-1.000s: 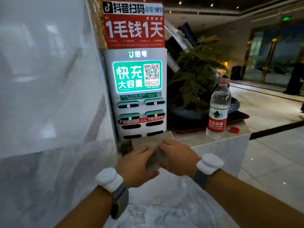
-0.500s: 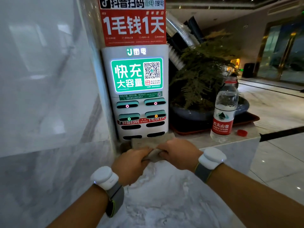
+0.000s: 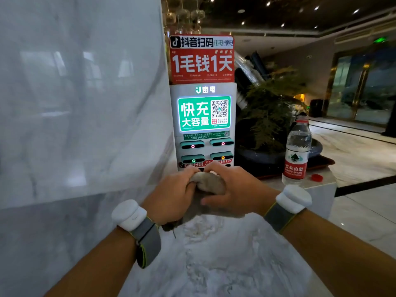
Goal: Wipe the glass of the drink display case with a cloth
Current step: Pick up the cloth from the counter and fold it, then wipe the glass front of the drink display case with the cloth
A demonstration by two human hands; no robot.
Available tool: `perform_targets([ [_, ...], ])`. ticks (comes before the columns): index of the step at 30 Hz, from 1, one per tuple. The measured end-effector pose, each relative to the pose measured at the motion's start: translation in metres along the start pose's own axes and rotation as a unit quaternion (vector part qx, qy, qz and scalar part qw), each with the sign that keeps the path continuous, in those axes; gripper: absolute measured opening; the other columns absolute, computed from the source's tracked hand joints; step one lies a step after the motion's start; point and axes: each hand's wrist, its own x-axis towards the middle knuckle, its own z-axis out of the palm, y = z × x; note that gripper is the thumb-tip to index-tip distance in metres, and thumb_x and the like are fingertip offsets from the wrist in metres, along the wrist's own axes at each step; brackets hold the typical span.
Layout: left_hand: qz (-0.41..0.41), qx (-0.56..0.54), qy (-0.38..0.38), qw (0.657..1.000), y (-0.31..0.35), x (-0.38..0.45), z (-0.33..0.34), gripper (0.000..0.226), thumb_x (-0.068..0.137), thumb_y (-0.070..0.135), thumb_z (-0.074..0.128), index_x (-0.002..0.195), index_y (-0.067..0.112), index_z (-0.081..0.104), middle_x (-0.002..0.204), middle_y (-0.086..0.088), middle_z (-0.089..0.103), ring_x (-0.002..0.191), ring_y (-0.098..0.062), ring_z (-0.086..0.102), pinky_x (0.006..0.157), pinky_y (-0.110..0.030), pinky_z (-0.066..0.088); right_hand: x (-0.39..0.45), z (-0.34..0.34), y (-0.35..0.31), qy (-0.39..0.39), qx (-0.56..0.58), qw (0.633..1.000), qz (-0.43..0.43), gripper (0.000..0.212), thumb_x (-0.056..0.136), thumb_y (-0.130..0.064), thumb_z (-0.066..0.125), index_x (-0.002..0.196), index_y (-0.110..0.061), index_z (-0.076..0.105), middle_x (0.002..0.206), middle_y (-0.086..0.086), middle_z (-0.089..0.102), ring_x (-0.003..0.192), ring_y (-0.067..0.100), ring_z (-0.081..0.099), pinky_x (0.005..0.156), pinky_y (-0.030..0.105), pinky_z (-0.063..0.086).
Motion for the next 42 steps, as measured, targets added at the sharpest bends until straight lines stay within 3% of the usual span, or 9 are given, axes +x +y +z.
perform_targets([
  [4, 0.019, -0.011, -0.008, 1.000, 0.000, -0.024, -0.027, 0.020, 0.099, 0.024, 0.044, 0.117, 0.026, 0.052, 0.105, 0.001, 0.066, 0.089, -0.013, 0.060, 0.077, -0.029, 0.049, -0.009, -0.001, -0.029, -0.007, 0.003, 1.000, -0.020, 0.052, 0.075, -0.040, 0.074, 0.116, -0.036, 0.043, 0.102, -0.004, 0.064, 0.082, 0.013, 0.061, 0.072, 0.033, 0.058],
  [11, 0.027, -0.019, -0.060, 0.998, -0.011, -0.083, -0.079, 0.043, 0.072, 0.050, 0.069, 0.108, 0.034, 0.052, 0.094, 0.011, 0.067, 0.080, -0.001, 0.062, 0.065, -0.013, 0.043, -0.023, 0.011, -0.097, 0.024, 0.002, 0.999, -0.048, 0.020, 0.089, -0.031, 0.061, 0.109, -0.029, 0.059, 0.095, -0.003, 0.068, 0.080, 0.008, 0.058, 0.071, 0.022, 0.049],
  [18, 0.052, -0.022, -0.054, 0.997, -0.020, -0.144, -0.123, 0.011, 0.087, 0.037, 0.066, 0.099, 0.035, 0.065, 0.082, 0.017, 0.066, 0.076, 0.002, 0.061, 0.064, -0.012, 0.043, -0.039, 0.027, -0.163, 0.008, 0.017, 0.999, -0.036, 0.016, 0.096, -0.034, 0.052, 0.105, -0.029, 0.065, 0.090, -0.008, 0.070, 0.077, 0.006, 0.060, 0.068, 0.021, 0.049],
  [22, 0.021, -0.033, -0.045, 0.998, -0.015, -0.187, -0.149, 0.014, 0.091, 0.039, 0.058, 0.103, 0.035, 0.064, 0.090, 0.011, 0.070, 0.079, -0.005, 0.063, 0.070, -0.030, 0.052, -0.052, 0.029, -0.202, -0.007, 0.029, 0.999, -0.040, 0.016, 0.095, -0.038, 0.052, 0.104, -0.031, 0.063, 0.090, -0.011, 0.068, 0.078, 0.005, 0.060, 0.069, 0.020, 0.049],
  [25, 0.003, -0.038, -0.036, 0.999, -0.007, -0.215, -0.164, 0.011, 0.093, 0.040, 0.054, 0.103, 0.038, 0.059, 0.090, 0.014, 0.068, 0.080, -0.002, 0.062, 0.067, -0.023, 0.050, -0.062, 0.031, -0.224, -0.005, 0.052, 0.998, -0.040, 0.015, 0.094, -0.038, 0.054, 0.100, -0.029, 0.064, 0.087, -0.009, 0.066, 0.078, 0.006, 0.059, 0.071, 0.029, 0.052],
  [29, -0.022, -0.053, -0.027, 0.998, 0.011, -0.265, -0.186, 0.011, 0.090, 0.040, 0.059, 0.101, 0.037, 0.061, 0.089, 0.016, 0.067, 0.082, 0.001, 0.062, 0.068, -0.014, 0.046, -0.084, 0.042, -0.266, -0.003, 0.108, 0.992, -0.068, 0.012, 0.093, -0.032, 0.057, 0.095, -0.025, 0.066, 0.084, -0.008, 0.066, 0.079, 0.006, 0.059, 0.070, 0.021, 0.049],
  [33, -0.068, -0.014, -0.039, 0.997, 0.023, -0.327, -0.208, 0.034, 0.073, 0.051, 0.076, 0.102, 0.039, 0.062, 0.090, 0.018, 0.068, 0.082, 0.002, 0.061, 0.068, -0.014, 0.048, -0.103, 0.065, -0.309, -0.027, 0.153, 0.983, -0.094, 0.018, 0.086, -0.035, 0.068, 0.099, -0.023, 0.068, 0.086, -0.006, 0.068, 0.079, 0.008, 0.061, 0.072, 0.027, 0.050],
  [37, -0.122, 0.004, -0.012, 0.992, 0.019, -0.387, -0.236, 0.008, 0.083, 0.025, 0.071, 0.088, 0.028, 0.067, 0.080, 0.009, 0.068, 0.074, -0.004, 0.062, 0.067, -0.027, 0.050, -0.112, 0.085, -0.351, -0.137, 0.156, 0.971, -0.115, 0.048, 0.075, -0.030, 0.079, 0.118, -0.033, 0.057, 0.105, -0.010, 0.065, 0.091, 0.005, 0.060, 0.082, 0.023, 0.053],
  [42, -0.178, 0.000, 0.019, 0.984, 0.012, -0.460, -0.284, 0.005, 0.083, 0.029, 0.061, 0.083, 0.024, 0.065, 0.079, 0.005, 0.067, 0.074, -0.010, 0.061, 0.072, -0.038, 0.052, -0.107, 0.106, -0.427, -0.077, 0.230, 0.958, -0.154, 0.030, 0.076, -0.012, 0.065, 0.103, -0.024, 0.065, 0.094, -0.009, 0.067, 0.087, 0.008, 0.063, 0.077, 0.030, 0.055],
])
